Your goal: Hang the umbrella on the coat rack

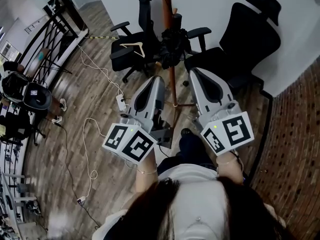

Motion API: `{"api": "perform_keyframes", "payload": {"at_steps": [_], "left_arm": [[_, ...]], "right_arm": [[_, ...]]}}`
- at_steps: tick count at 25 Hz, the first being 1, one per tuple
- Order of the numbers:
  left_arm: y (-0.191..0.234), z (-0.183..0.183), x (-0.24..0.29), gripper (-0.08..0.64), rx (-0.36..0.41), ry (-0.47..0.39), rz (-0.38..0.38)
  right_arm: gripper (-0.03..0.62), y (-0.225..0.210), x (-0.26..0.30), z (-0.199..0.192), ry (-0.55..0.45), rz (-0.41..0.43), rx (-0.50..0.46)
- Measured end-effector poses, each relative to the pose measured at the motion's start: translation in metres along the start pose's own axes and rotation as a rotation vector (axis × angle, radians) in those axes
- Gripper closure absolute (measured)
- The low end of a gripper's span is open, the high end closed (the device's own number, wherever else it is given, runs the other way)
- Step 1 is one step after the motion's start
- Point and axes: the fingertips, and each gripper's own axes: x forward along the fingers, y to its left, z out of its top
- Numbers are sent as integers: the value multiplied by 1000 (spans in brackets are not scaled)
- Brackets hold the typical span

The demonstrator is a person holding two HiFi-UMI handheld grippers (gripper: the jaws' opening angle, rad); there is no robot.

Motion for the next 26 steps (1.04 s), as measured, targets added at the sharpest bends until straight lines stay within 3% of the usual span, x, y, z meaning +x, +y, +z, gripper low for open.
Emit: {"api": "perform_keyframes", "payload": {"at_steps": [26], "left_arm": [[-14,-5,-6,546,2,3,-33]], "right_arm": [[555,5,-17,1,0,-19,14]]}}
